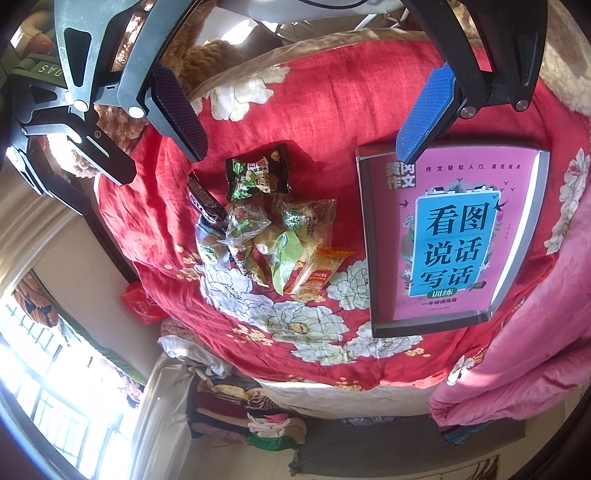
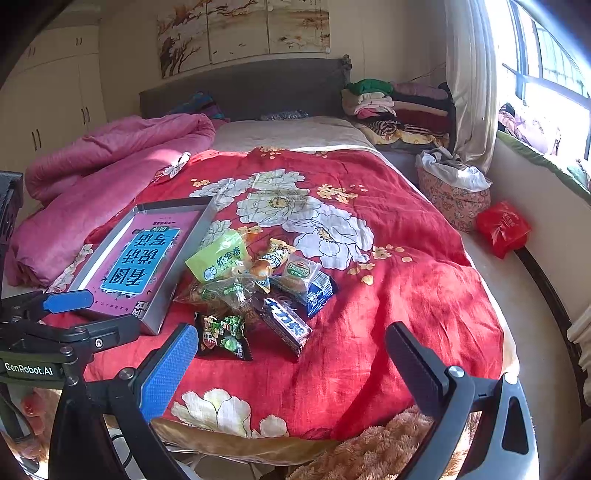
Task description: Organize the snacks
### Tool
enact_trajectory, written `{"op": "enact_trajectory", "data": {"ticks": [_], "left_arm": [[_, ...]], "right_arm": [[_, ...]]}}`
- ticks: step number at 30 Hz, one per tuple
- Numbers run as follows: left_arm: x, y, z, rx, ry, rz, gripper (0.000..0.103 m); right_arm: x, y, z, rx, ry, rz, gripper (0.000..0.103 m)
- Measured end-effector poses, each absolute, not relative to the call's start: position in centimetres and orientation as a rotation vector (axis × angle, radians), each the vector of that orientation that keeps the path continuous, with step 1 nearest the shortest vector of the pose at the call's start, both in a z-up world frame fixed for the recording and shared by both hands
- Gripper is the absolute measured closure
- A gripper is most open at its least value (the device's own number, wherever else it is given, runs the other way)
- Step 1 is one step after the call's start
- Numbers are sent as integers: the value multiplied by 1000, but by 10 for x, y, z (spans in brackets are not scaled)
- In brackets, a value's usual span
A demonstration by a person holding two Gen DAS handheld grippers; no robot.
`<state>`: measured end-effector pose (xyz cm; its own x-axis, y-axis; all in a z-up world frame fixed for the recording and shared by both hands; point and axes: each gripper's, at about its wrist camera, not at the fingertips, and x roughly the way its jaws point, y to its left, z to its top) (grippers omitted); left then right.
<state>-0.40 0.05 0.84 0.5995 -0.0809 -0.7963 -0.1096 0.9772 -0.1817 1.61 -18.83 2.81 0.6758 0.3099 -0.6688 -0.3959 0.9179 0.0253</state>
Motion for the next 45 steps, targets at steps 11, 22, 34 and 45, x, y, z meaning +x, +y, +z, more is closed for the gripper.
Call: {"op": "enact_trajectory", "data": {"ticks": [11, 22, 34, 45], "left_arm": [[-4, 0, 9, -223, 929, 14, 1], [-3, -1, 9, -218, 932, 14, 1], [5, -6, -1, -197, 960, 3, 1], [32, -23, -34, -173, 1050, -28, 1]], "right_arm": [[15, -188, 29, -130, 723, 390, 0], [17, -190, 28, -129, 725, 385, 0], [25, -191, 23, -117, 738, 384, 0], [64, -188, 6, -178, 831, 371, 1]]}}
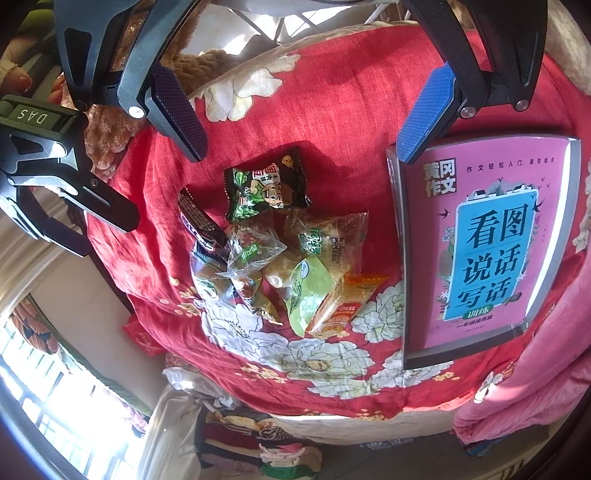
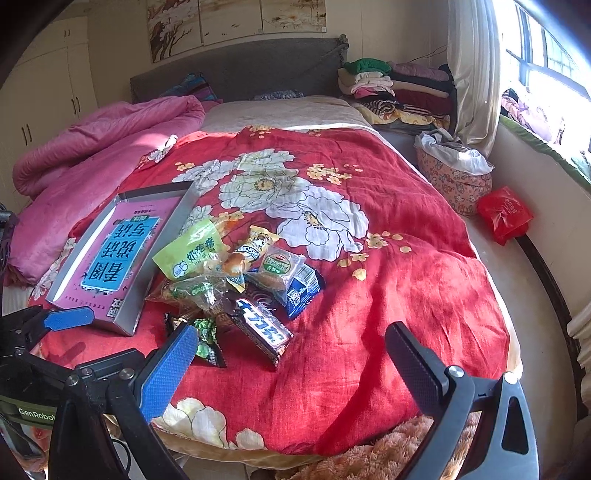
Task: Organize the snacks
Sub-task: 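Grasp the dark green cartoon packet with the left gripper while the right gripper grasps the Snickers bar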
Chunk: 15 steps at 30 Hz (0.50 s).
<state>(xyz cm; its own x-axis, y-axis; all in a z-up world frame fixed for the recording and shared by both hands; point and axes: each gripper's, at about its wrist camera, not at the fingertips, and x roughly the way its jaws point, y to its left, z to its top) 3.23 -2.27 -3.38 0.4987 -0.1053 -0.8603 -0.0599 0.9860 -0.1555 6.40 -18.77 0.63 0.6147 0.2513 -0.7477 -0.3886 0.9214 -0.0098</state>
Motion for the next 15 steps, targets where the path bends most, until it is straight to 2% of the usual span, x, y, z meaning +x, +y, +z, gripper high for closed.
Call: {"op": "enact_trajectory", "data": {"ticks": [15], "left_arm": [[59, -23, -63, -186, 1123, -37, 1]], "right_arm": [[105, -172, -23, -412, 950, 540, 1]]}}
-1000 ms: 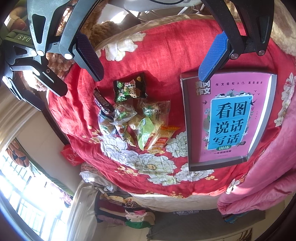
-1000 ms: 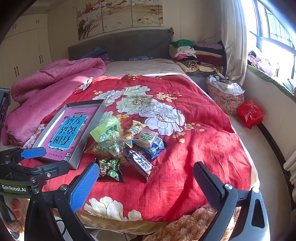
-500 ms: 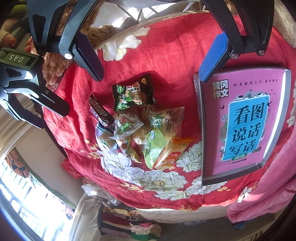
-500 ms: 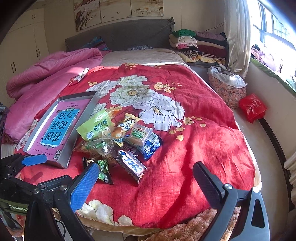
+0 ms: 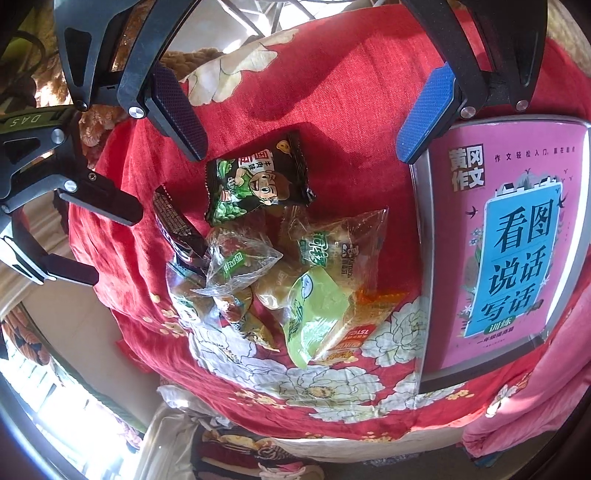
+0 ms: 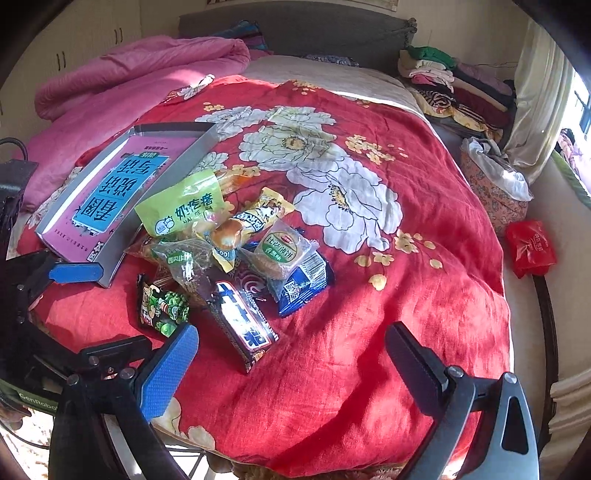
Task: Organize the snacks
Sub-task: 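Grasp the dark green cartoon packet with the left gripper while the right gripper grasps the Snickers bar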
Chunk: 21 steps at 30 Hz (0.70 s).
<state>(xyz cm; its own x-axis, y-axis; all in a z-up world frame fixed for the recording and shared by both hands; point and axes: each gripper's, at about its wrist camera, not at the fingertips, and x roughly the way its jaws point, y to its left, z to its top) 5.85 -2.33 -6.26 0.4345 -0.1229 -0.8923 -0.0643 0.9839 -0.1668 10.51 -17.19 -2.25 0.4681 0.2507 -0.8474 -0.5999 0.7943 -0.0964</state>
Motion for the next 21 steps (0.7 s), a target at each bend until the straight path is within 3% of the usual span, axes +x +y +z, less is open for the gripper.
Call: {"op": "enact_trajectory", "data": {"ticks": [4, 12, 16, 21], "left_arm": [[65, -16, -61, -217, 1115, -36, 1], [77, -22, -71, -290, 1167, -79, 5], [82, -23, -80, -340, 1208, -97, 18], [87, -27, -80, -351, 1204, -107, 41]], "right_arm": [[111, -168, -36, -467, 970, 573, 2], [112, -153, -53, -442, 1002, 659, 32], [114, -151, -59, -410, 1030, 702, 60], [112, -148, -63, -423, 1028, 713, 67]]}}
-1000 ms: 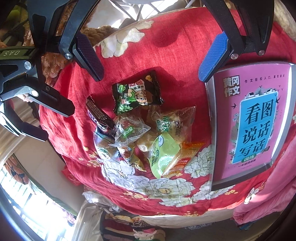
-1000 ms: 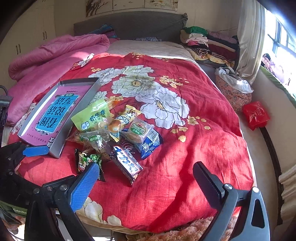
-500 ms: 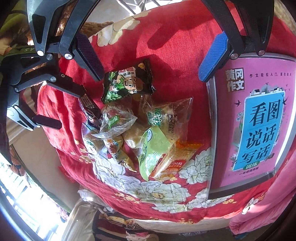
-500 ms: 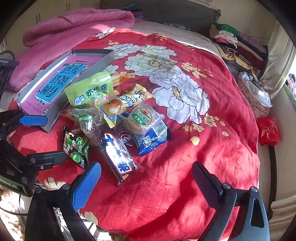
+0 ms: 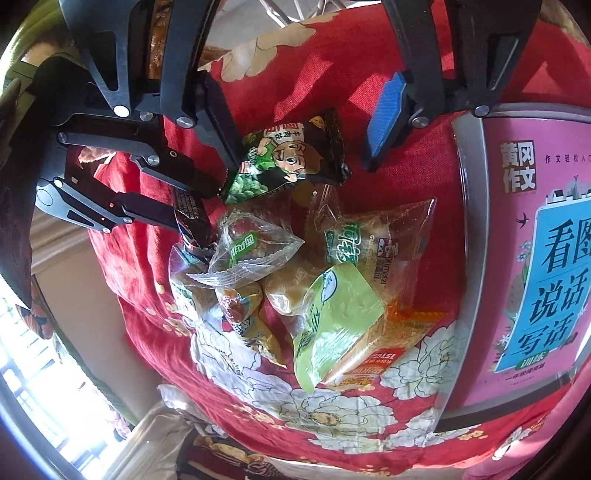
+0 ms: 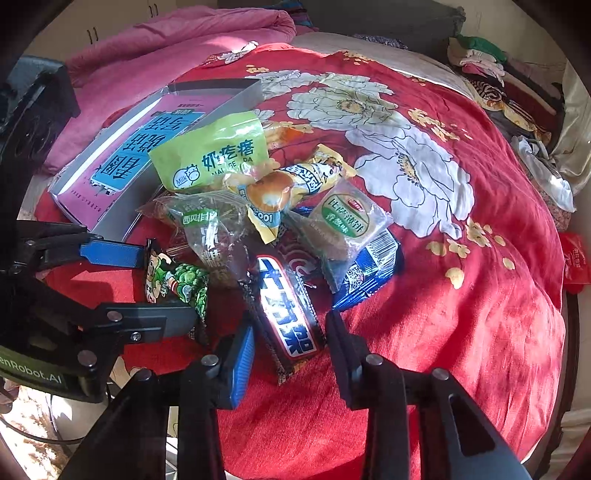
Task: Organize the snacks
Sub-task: 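Grasp the dark green cartoon packet with the left gripper while the right gripper grasps the Snickers bar, then carry the green packet with the left gripper while the right gripper carries the Snickers toward the tray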
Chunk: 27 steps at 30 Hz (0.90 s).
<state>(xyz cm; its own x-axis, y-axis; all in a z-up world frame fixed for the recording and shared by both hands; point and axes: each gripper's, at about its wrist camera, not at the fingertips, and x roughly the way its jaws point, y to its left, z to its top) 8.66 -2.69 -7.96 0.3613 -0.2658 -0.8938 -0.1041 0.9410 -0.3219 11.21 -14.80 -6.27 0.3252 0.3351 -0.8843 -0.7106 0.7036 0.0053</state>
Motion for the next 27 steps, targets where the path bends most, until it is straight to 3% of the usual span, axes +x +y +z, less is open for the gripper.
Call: {"op": "enact_trajectory", "data": {"ticks": [1, 5, 12, 15, 27], "left_arm": [[88, -28, -80, -368, 1205, -120, 49], [87, -30, -79, -364, 1191, -135, 56], [83, -25, -74, -385, 1174, -152, 58], [79, -21, -66, -382, 1161, -158, 58], [66, -6, -50, -373, 1122, -159, 58]], "right_arm": [[112, -150, -61, -410, 1023, 719, 69], [110, -155, -53, -365, 1002, 738, 72], [101, -159, -40, -314, 967, 759, 75], [96, -160, -33, -285, 948, 774, 85], [103, -157, -50, -324, 1026, 688, 84]]}}
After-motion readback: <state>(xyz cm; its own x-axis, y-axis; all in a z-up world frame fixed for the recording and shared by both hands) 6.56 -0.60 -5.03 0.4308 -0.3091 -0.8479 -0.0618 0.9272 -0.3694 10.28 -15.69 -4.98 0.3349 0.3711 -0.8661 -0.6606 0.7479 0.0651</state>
